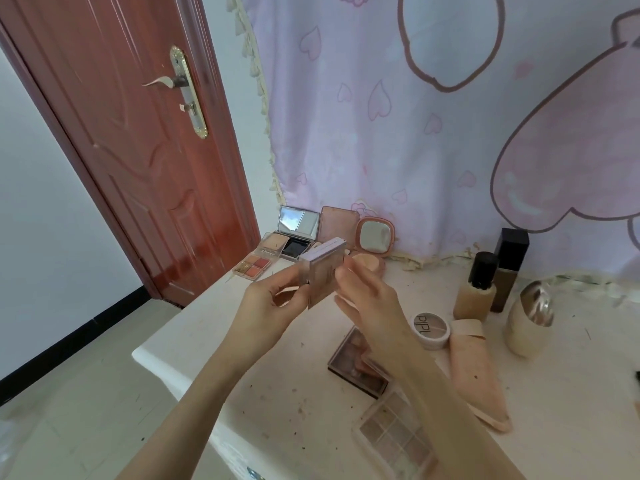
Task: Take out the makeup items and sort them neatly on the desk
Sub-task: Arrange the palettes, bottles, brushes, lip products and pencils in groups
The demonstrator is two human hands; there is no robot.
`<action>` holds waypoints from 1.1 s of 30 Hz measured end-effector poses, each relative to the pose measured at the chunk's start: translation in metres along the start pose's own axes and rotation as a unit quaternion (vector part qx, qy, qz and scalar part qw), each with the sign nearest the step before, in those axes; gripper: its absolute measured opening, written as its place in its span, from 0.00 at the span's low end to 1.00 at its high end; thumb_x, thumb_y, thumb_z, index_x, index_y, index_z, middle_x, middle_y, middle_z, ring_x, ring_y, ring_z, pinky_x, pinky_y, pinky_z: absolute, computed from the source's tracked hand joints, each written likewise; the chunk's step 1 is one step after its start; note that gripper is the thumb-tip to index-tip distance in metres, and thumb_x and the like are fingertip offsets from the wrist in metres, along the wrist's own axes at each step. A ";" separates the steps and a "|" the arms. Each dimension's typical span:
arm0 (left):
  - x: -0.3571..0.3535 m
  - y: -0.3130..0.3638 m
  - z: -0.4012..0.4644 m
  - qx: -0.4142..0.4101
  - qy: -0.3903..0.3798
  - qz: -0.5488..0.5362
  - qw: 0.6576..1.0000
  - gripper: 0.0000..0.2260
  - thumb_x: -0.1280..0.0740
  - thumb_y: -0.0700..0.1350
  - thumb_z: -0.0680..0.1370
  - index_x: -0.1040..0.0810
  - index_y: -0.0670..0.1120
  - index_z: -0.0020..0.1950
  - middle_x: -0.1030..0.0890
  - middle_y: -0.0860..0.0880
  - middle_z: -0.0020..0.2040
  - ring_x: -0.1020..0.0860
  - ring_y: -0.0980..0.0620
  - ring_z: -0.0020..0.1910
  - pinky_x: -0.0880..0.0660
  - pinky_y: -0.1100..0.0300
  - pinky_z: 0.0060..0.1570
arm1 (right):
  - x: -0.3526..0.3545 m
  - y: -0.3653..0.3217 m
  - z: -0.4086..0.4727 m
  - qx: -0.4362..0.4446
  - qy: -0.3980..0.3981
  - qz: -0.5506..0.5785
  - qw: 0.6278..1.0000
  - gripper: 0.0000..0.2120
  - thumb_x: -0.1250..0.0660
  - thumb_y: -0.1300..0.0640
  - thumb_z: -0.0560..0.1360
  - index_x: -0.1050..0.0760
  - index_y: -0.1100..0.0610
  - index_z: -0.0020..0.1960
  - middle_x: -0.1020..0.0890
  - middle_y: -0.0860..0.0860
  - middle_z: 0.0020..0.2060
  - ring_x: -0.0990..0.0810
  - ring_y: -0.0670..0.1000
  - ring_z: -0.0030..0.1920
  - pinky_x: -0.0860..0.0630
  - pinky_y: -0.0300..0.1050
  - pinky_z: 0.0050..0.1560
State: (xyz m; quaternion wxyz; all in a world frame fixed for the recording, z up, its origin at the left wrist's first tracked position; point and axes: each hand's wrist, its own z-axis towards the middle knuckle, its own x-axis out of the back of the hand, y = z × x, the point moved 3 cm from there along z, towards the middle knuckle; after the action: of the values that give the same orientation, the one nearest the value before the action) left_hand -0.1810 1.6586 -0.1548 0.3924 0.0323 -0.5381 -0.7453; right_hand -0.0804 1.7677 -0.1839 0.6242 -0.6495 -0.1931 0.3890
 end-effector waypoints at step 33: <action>-0.001 0.037 0.039 -0.115 -0.201 0.322 0.918 0.20 0.34 0.48 0.76 0.29 0.54 0.68 0.19 0.57 0.46 0.27 0.65 0.35 0.34 0.71 0.36 | -0.015 0.013 0.002 -0.100 -0.003 0.382 0.919 0.17 0.30 0.45 0.63 0.16 0.54 0.46 0.17 0.62 0.49 0.17 0.57 0.50 0.20 0.51 0.49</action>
State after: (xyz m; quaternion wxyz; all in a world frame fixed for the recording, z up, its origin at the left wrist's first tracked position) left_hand -0.1782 1.6853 -0.1079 0.4962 -0.3385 -0.4973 -0.6261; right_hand -0.0948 1.7560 -0.1917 0.3597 -0.7314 0.0296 0.5786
